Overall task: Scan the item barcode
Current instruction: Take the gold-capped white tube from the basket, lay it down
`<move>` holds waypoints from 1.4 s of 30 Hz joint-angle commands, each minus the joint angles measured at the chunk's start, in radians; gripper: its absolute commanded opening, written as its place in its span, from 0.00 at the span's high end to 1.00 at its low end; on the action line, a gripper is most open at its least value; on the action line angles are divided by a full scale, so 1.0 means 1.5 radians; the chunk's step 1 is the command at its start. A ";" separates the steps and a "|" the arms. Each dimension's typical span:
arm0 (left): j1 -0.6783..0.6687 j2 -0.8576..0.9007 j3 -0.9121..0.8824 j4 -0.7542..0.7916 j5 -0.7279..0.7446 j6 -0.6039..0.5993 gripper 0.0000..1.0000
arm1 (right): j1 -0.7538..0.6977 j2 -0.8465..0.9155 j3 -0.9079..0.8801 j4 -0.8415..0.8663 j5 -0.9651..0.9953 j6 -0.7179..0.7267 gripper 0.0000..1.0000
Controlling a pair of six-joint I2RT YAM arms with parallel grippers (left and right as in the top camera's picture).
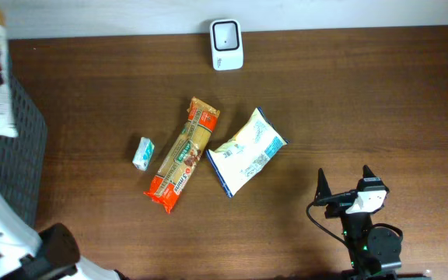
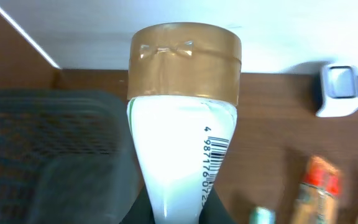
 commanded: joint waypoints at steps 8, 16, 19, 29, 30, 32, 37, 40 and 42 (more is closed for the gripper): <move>-0.271 0.100 -0.414 0.106 -0.240 -0.137 1.00 | -0.004 -0.004 -0.006 -0.001 0.001 -0.003 0.01; -0.307 0.126 -0.725 0.393 -0.099 -0.205 1.00 | -0.004 -0.004 -0.006 -0.001 0.001 -0.003 0.01; -0.343 0.126 -0.730 0.432 0.016 -0.213 1.00 | -0.004 -0.004 -0.006 -0.001 0.001 -0.003 0.01; -0.361 0.125 -0.726 0.507 0.103 -0.223 1.00 | -0.004 -0.004 -0.006 -0.001 0.001 -0.003 0.01; -0.346 0.123 -0.714 0.500 0.093 -0.210 1.00 | -0.004 -0.004 -0.006 -0.001 0.001 -0.003 0.01; -0.316 0.117 -0.707 0.496 0.091 -0.168 1.00 | -0.004 -0.004 -0.006 -0.001 0.001 -0.003 0.01; -0.297 0.117 -0.711 0.462 -0.067 -0.146 1.00 | -0.004 -0.004 -0.006 -0.001 0.001 -0.003 0.01; -0.305 0.117 -0.756 0.492 -0.040 -0.146 1.00 | -0.004 -0.004 -0.006 -0.001 0.001 -0.003 0.01; -0.321 0.117 -0.792 0.521 0.009 -0.146 1.00 | -0.004 -0.004 -0.006 -0.001 0.001 -0.003 0.01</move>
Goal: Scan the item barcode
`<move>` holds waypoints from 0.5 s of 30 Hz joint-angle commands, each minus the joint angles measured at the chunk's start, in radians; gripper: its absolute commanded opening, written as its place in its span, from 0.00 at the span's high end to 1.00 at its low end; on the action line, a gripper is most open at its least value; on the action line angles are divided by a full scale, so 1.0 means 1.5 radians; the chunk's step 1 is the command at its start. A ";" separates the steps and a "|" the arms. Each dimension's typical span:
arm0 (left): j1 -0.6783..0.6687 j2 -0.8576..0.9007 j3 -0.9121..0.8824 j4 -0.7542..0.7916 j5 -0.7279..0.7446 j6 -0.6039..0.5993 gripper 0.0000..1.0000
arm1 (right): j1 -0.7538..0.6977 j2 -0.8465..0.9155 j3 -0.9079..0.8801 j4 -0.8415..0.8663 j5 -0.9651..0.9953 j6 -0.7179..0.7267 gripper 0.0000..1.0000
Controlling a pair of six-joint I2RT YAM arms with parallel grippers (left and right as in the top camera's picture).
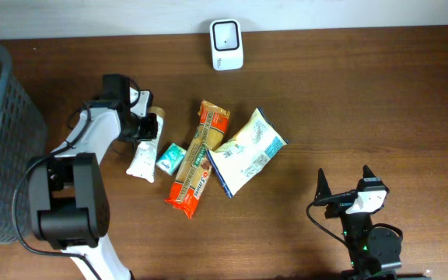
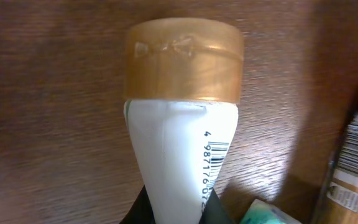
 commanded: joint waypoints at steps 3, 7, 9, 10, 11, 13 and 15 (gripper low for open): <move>-0.055 -0.012 -0.075 0.034 0.182 0.010 1.00 | -0.004 -0.004 -0.006 -0.001 0.001 -0.003 0.01; -0.058 -0.012 -0.075 0.082 0.267 0.010 1.00 | -0.004 -0.004 -0.006 -0.001 0.001 -0.003 0.01; -0.030 -0.013 -0.049 0.095 0.267 0.005 1.00 | -0.004 -0.004 -0.006 -0.001 0.001 -0.003 0.01; -0.018 -0.015 -0.041 0.095 0.267 0.005 1.00 | -0.004 -0.004 -0.006 -0.001 0.001 -0.003 0.01; -0.011 -0.016 -0.037 0.095 0.267 0.005 1.00 | -0.004 -0.004 -0.006 -0.001 0.001 -0.003 0.01; 0.013 -0.016 -0.036 0.095 0.255 0.017 0.96 | -0.004 -0.004 -0.006 -0.001 0.001 -0.003 0.01; 0.013 -0.016 -0.036 0.095 0.254 0.031 0.55 | -0.004 -0.004 -0.006 -0.001 0.001 -0.003 0.01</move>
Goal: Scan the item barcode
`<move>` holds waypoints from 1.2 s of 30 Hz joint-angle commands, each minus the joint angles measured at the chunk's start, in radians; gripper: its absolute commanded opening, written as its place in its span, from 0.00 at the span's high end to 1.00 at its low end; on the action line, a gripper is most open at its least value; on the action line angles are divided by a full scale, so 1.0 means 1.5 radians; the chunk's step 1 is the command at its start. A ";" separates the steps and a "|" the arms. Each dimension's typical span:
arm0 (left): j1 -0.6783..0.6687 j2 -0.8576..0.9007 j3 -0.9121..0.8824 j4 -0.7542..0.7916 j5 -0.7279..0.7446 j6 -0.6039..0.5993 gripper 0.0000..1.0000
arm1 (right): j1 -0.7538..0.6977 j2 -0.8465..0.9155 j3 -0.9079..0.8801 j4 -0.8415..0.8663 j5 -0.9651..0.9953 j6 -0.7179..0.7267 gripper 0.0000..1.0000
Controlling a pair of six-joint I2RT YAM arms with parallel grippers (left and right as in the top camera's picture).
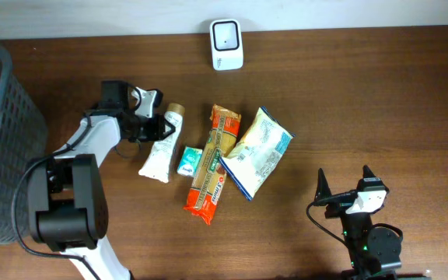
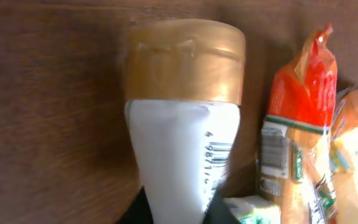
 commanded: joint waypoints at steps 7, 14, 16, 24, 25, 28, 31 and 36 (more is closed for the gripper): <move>0.013 -0.029 0.081 -0.026 -0.028 0.021 0.01 | -0.004 -0.004 -0.006 -0.001 0.001 -0.003 0.01; 0.015 -0.221 0.238 -0.201 -0.513 0.021 0.01 | -0.004 -0.004 -0.006 -0.001 0.001 -0.003 0.01; 0.015 -0.264 0.238 -0.196 -0.549 0.069 0.01 | -0.004 -0.004 -0.006 -0.001 0.001 -0.003 0.01; 0.075 -0.350 0.241 -0.182 -0.357 0.222 0.01 | -0.004 -0.004 -0.006 -0.001 0.001 -0.003 0.01; 0.075 -0.349 0.241 -0.192 -0.351 0.220 0.01 | -0.004 -0.004 -0.006 -0.001 0.001 -0.003 0.01; 0.075 -0.349 0.241 -0.225 -0.351 0.220 0.01 | -0.004 -0.004 -0.006 -0.001 0.001 -0.003 0.01; 0.075 -0.349 0.241 -0.226 -0.351 0.220 0.01 | -0.004 -0.004 -0.006 -0.001 0.001 -0.003 0.01; 0.075 -0.349 0.241 -0.226 -0.351 0.220 0.01 | -0.004 -0.004 -0.006 -0.001 0.001 -0.003 0.01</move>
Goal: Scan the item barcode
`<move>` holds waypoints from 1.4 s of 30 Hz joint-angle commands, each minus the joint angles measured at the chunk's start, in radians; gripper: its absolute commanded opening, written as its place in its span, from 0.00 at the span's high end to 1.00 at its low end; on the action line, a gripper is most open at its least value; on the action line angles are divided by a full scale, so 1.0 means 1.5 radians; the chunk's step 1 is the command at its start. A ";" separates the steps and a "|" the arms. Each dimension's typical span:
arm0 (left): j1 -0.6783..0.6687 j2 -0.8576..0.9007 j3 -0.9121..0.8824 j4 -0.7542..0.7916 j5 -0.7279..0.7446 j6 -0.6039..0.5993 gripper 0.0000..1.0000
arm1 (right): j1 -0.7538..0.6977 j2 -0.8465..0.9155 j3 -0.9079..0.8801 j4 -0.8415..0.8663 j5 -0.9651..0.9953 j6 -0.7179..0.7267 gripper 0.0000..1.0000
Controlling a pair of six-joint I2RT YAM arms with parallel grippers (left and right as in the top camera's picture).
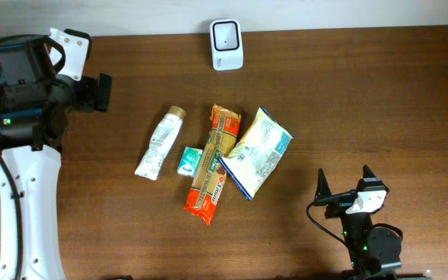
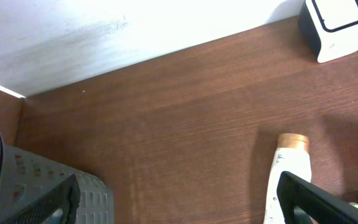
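A white tube with a gold cap (image 1: 159,144) lies flat on the brown table, cap toward the far side, left of a small green-white box (image 1: 190,161). It also shows in the left wrist view (image 2: 288,171). The white scanner (image 1: 226,44) stands at the far edge, seen too from the wrist (image 2: 334,28). My left gripper (image 1: 97,91) is raised near the far left corner, open and empty, its fingertips (image 2: 291,186) wide apart. Near the front right edge my right gripper (image 1: 344,185) stands open with nothing in it.
An orange pasta packet (image 1: 212,163) and a yellow-blue snack bag (image 1: 259,150) lie just right of the small box. A grey mesh basket (image 2: 42,180) sits at the table's left end, below my left gripper. The white wall (image 2: 135,25) runs behind the table.
My left gripper was shut on the tube, low beside the pasta packet. Now the tube lies free in about the same spot, and the gripper is open, higher and farther left.
My left gripper first held the tube up at the far left, over the basket. Then it had the tube down at the table beside the small box. Box, pasta packet and snack bag then lay farther right, the tube still gripped. Now the tube lies released.
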 commanded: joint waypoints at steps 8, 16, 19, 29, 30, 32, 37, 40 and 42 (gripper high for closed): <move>0.002 -0.010 0.010 -0.001 0.010 0.010 0.01 | -0.004 -0.004 -0.006 0.000 0.021 -0.025 0.01; 0.002 -0.010 0.010 -0.001 0.010 0.010 0.01 | -0.005 0.051 0.058 0.060 -0.165 -0.028 0.01; 0.002 -0.010 0.010 -0.001 0.010 0.010 0.01 | -0.005 0.225 0.207 0.035 -0.232 -0.065 0.01; 0.002 -0.010 0.010 -0.001 0.010 0.010 0.01 | -0.009 1.033 1.098 -0.647 -0.348 -0.329 0.02; 0.002 -0.010 0.010 0.000 0.010 0.010 0.01 | -0.009 1.091 1.134 -0.667 -0.349 -0.351 0.02; 0.002 -0.010 0.010 0.000 0.010 0.010 0.01 | -0.012 1.162 1.137 -0.653 -0.349 -0.431 0.01; 0.002 -0.010 0.010 -0.001 0.010 0.010 0.01 | -0.039 1.356 1.137 -0.659 -0.429 -0.540 0.01; 0.002 -0.010 0.010 -0.001 0.010 0.010 0.01 | -0.039 1.458 1.137 -0.662 -0.488 -0.571 0.00; 0.002 -0.010 0.010 0.000 0.010 0.010 0.01 | -0.039 1.501 1.137 -0.679 -0.520 -0.603 0.05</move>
